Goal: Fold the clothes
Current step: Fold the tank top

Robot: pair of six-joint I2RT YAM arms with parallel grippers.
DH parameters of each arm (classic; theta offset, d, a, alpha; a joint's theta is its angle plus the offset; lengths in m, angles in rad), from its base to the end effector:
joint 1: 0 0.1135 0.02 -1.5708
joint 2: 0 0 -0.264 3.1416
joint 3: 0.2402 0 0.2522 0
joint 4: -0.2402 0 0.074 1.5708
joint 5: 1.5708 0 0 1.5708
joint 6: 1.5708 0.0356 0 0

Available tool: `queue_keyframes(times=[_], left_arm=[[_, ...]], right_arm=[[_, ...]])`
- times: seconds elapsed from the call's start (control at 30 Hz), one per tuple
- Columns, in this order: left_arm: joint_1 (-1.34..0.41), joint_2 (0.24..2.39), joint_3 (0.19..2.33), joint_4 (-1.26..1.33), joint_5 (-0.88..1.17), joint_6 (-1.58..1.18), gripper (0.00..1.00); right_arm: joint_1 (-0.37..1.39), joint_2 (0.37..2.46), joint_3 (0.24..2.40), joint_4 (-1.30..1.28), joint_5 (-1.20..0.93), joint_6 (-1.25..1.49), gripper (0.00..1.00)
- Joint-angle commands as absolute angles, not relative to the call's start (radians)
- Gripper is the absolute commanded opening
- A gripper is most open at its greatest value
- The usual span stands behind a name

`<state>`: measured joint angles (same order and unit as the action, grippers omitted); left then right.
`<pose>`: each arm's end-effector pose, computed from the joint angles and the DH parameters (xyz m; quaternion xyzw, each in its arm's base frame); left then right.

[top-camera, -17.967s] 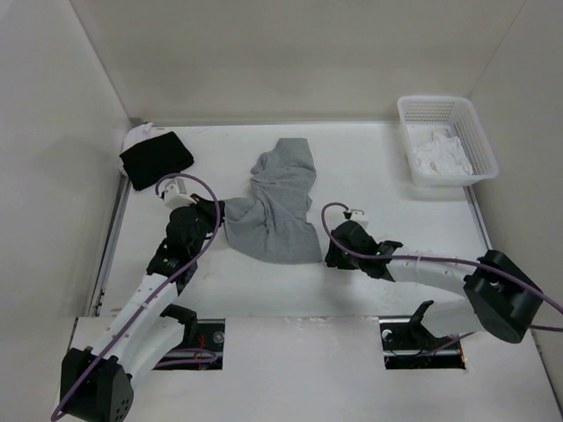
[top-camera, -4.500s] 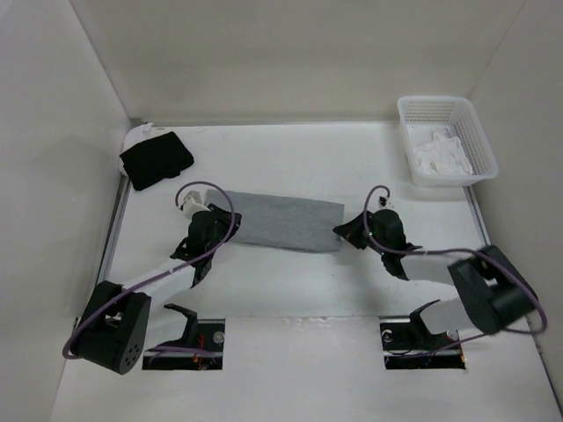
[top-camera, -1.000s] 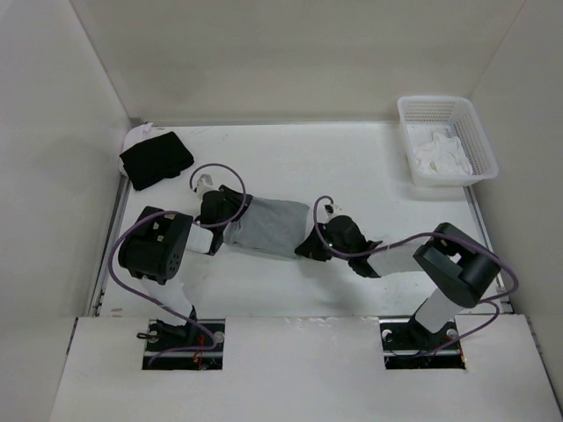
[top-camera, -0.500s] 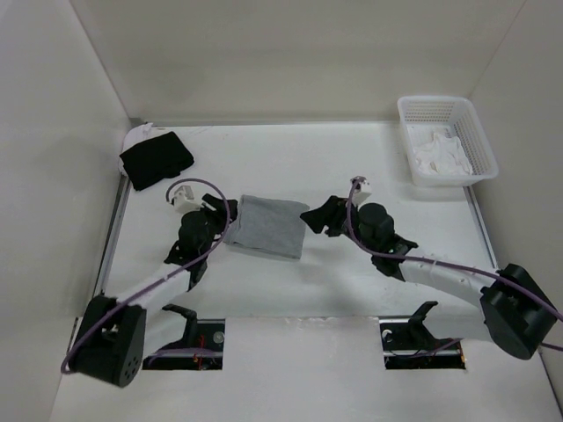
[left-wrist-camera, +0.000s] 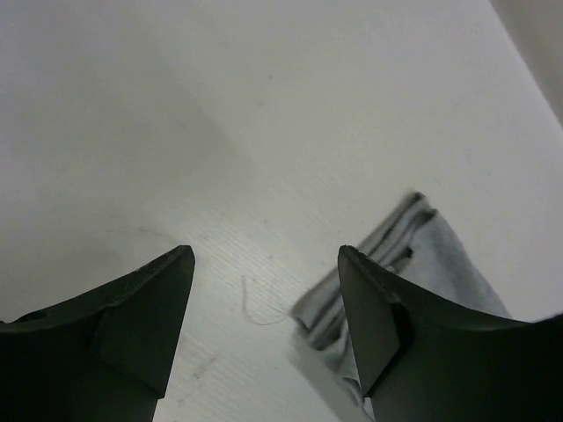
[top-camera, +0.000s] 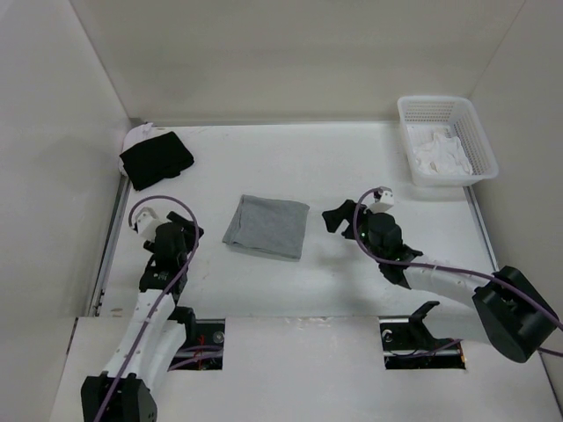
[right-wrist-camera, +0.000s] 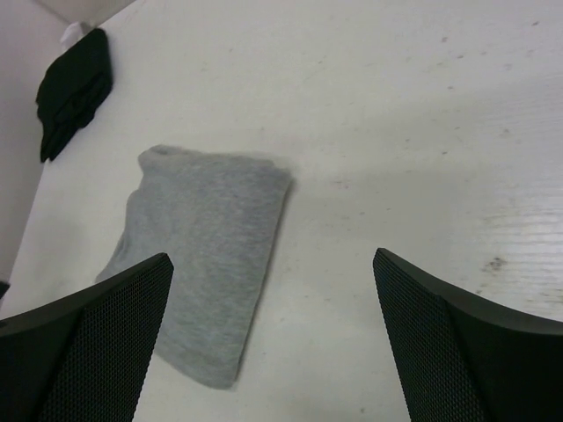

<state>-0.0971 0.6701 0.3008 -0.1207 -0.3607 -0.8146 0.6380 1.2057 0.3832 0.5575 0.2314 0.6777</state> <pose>0.1583 -0.0028 0.1945 -0.3826 0.7575 -0.0847 0.5222 0.1986 0.1371 0.1929 0.0858 0.7875 0.2964 0.5336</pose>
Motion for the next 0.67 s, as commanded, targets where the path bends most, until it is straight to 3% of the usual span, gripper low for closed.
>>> queue_keyframes(times=[0.0,0.23,0.63], left_arm=[[-0.007,0.655,0.311,-0.203,-0.336,-0.810,0.66],[0.097,0.752,0.311,-0.094,-0.184,-0.792,0.66],[0.070,0.815,0.290,-0.012,-0.149,-0.776,0.67]], right_arm=[[0.610,1.183,0.371,0.621,0.287,0.686,1.00],[0.593,1.219,0.397,0.572,0.288,0.686,1.00],[0.565,1.235,0.402,0.565,0.281,0.689,1.00]])
